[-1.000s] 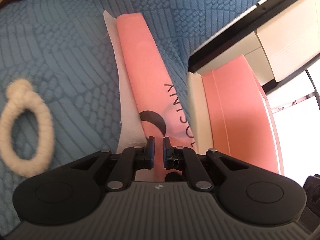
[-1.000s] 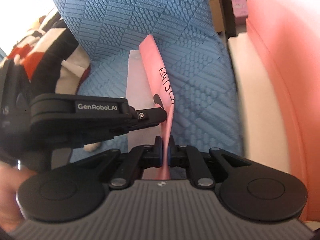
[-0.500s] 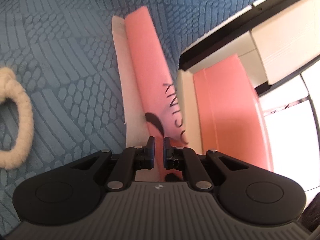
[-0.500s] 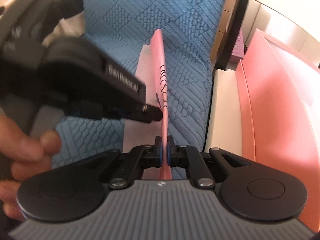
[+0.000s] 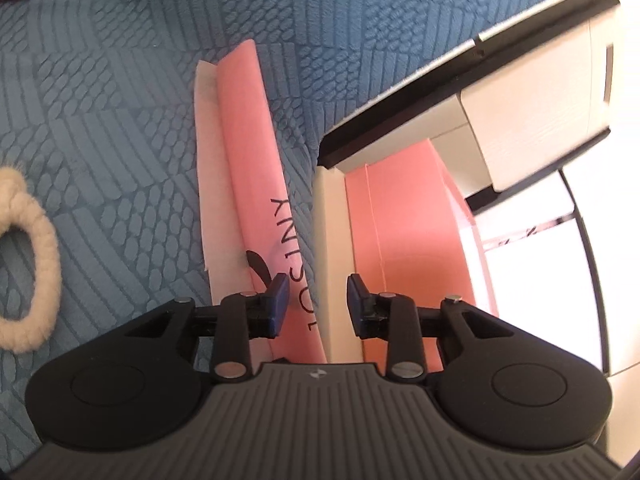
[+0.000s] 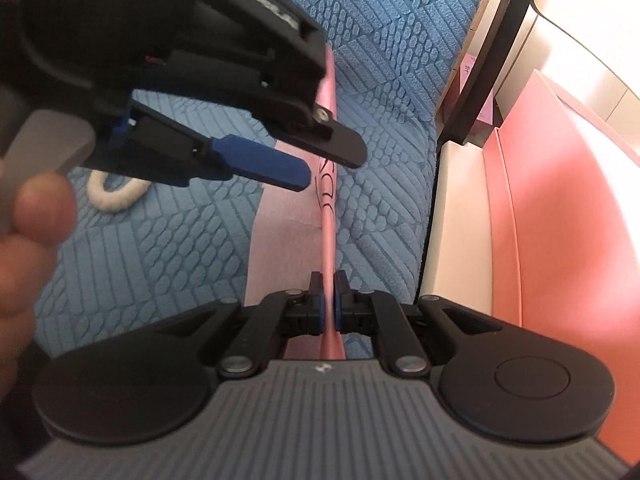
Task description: Fold shopping bag
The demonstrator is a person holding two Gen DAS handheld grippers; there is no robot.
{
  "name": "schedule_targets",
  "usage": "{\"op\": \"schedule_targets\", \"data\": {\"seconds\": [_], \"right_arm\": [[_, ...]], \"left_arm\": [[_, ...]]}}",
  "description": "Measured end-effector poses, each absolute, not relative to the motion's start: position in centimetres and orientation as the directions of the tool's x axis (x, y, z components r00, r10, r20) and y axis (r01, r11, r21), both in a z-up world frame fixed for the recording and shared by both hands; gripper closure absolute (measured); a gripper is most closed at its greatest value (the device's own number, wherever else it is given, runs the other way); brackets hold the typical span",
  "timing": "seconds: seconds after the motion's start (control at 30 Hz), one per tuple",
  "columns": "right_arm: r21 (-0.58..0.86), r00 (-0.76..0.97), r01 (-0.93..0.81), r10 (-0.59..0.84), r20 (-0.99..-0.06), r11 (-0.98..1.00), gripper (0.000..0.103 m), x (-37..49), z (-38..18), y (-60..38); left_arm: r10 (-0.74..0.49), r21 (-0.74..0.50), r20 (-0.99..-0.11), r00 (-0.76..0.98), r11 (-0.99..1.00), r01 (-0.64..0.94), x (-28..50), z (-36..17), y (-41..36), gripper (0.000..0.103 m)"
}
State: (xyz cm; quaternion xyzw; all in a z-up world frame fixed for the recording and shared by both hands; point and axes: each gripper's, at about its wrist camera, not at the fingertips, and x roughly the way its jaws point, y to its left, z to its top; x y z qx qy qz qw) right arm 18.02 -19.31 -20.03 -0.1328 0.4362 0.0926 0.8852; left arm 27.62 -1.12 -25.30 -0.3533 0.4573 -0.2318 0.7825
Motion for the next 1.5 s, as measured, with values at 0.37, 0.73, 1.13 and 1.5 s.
{"op": "schedule_targets", "data": {"seconds": [0.37,0.73,1.13,1.5], "right_arm": [[-0.085,0.601,-0.274,0.101,-0.793,0.958,0.092,17.8,-19.7,-19.8],[0.177,0.556,-0.301,0.324,-0.765,0.937,0.082,17.3,-17.8,-21.3],[0.352,0.475,-0.230,0.420,-0.773,0.907,0.084,19.0,-19.7,-21.5],[0.391,0.452,-0.210,0.443,-0.774,0.896,0.088,19.4,-20.1,-21.8]], "left_arm": [[-0.636,-0.718,-0.603,0.483,0.696,0.020,28.2,-26.1,-1.4,0.092],[-0.568,-0.663,-0.677,0.467,0.746,-0.054,28.8,-27.3,-0.3,0.096],[-0.539,-0.633,-0.703,0.464,0.772,-0.061,29.4,-28.0,0.6,0.095],[-0.556,-0.612,-0.659,0.506,0.788,0.069,29.8,-25.2,-0.2,0.095]]}}
